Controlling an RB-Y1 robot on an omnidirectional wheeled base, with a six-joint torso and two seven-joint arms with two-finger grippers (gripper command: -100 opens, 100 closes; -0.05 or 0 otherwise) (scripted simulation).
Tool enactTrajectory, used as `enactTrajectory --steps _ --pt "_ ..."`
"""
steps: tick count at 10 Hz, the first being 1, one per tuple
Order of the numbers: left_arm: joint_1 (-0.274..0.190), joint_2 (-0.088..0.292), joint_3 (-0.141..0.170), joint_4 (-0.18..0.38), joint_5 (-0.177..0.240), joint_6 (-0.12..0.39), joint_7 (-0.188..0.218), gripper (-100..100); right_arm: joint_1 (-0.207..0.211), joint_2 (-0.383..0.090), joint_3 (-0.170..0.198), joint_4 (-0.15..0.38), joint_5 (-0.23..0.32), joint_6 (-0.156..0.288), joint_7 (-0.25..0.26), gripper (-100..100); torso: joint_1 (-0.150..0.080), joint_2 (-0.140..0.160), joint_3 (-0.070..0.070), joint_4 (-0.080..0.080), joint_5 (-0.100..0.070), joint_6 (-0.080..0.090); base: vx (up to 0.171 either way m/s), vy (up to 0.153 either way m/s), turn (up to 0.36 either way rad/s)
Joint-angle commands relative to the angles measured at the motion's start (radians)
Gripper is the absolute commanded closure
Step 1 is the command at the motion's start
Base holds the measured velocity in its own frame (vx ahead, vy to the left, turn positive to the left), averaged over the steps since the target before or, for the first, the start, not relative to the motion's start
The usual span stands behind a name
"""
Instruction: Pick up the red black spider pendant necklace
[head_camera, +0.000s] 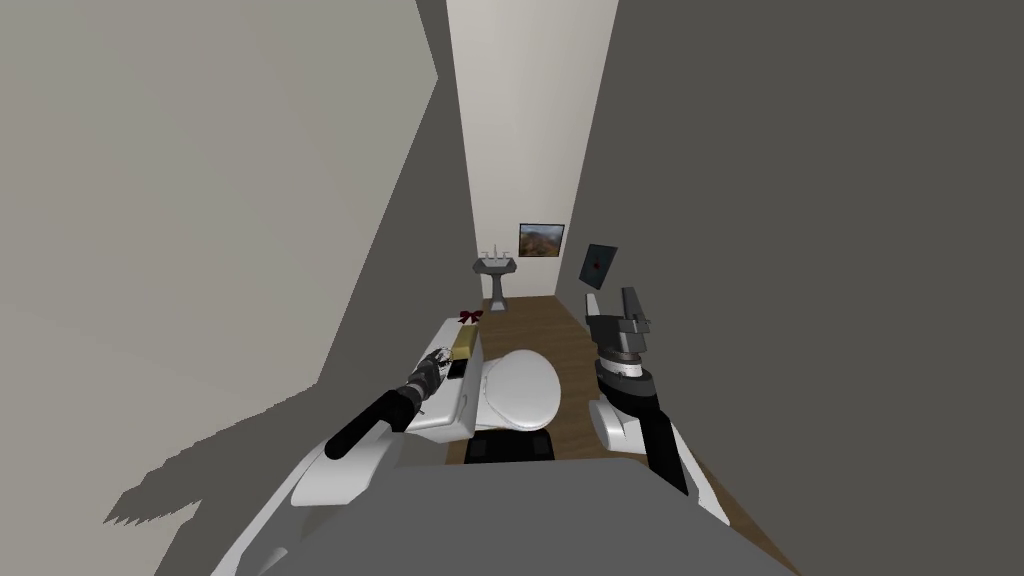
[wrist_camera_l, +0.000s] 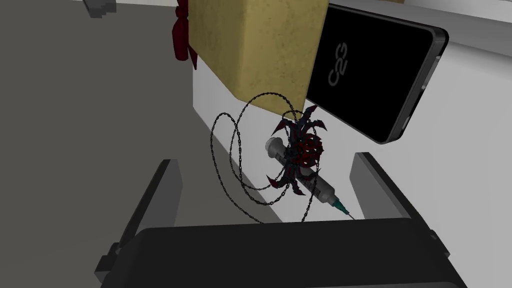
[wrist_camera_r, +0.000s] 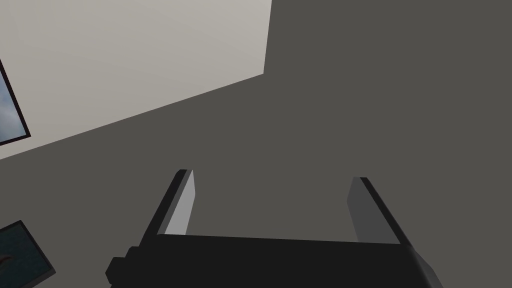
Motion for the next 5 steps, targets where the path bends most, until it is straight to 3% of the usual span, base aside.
enactTrajectory --steps 1,5 --pt "0.000 0.000 0.000 0.000 0.000 0.000 0.000 100 0.000 0.000 0.000 0.000 0.000 0.000 0.000 0 0.000 0.000 0.000 0.000 0.000 0.000 0.000 0.000 0.000" --pt "0.000 0.001 0.000 0.000 0.000 0.001 -0.001 100 0.000 0.000 0.000 0.000 0.000 0.000 0.000 0 0.001 0.002 0.001 0.001 0.000 0.000 0.000 0.000 0.000"
